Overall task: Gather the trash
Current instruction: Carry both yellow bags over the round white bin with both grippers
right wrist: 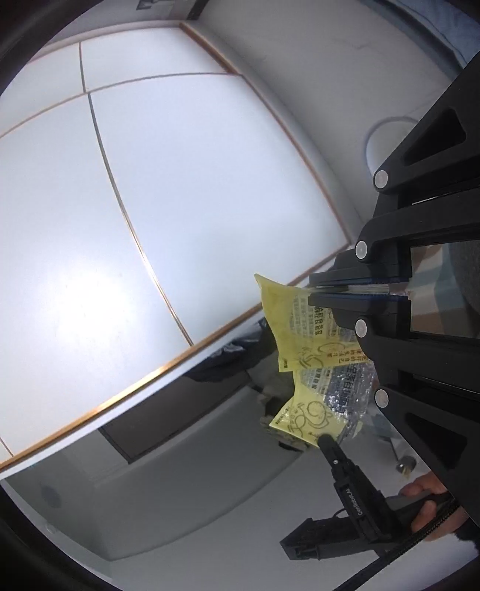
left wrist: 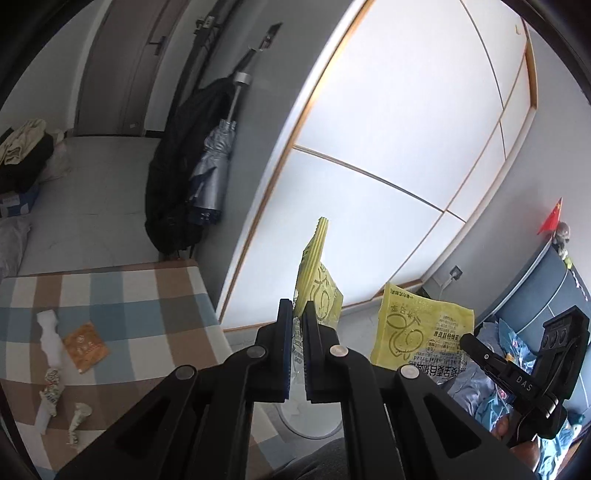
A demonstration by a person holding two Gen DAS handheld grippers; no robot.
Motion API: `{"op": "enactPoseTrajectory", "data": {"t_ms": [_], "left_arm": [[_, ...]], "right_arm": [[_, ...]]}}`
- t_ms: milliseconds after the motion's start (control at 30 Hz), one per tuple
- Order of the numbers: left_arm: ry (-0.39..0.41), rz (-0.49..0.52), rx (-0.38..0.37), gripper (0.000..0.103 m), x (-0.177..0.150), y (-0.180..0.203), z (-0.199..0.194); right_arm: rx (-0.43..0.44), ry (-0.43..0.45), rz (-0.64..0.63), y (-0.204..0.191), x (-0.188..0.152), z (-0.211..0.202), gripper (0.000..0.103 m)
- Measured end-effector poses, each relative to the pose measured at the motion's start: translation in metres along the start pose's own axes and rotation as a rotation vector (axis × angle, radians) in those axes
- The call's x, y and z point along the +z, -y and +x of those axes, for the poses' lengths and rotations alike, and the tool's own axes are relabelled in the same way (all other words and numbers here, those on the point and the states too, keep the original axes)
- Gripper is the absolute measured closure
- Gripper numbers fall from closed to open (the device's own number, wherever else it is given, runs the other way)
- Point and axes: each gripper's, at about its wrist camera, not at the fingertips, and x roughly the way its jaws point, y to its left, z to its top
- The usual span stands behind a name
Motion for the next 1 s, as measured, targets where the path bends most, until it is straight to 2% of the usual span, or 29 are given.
{"op": "enactPoseTrajectory", "data": {"t_ms": [267,433,567,667,733,867,1000], "left_arm": [[-0.14,0.057,-0.042,0.102,-0.009,0.037,0.071],[-0.216,0.063,-0.045,0.102,-0.02,0.046,0.117],[-0.308,0.079,-0.047,0.102,-0.033,0.05,0.153],[-0.36,0.086,-0.025,0.102,-0.044,0.05,0.175],[-0.391,0.071,0.029,0.102,-0.048,0.046,0.187],[-0.429,0.068,0.062,0.102,-0.056,0.04,0.203],[-0.488,0.036,0.047,0.102,-0.065,0.037,0.22]], "right_arm": [[-0.15,-0.047,0.044,0.072,-0.007,0.008,0.1],[-0.21,-0.123,0.093,0.117,-0.02,0.035,0.1],[-0.306,-0.225,0.11,0.149,-0.038,0.065,0.1],[-0.326,-0.287,0.134,0.168,-0.057,0.081,0.1],[-0.336,-0.33,0.153,0.18,-0.068,0.098,0.1],[-0.343,-0.414,0.191,0.2,-0.09,0.127,0.1],[-0.338,-0.476,0.221,0.212,-0.11,0.153,0.1]]}}
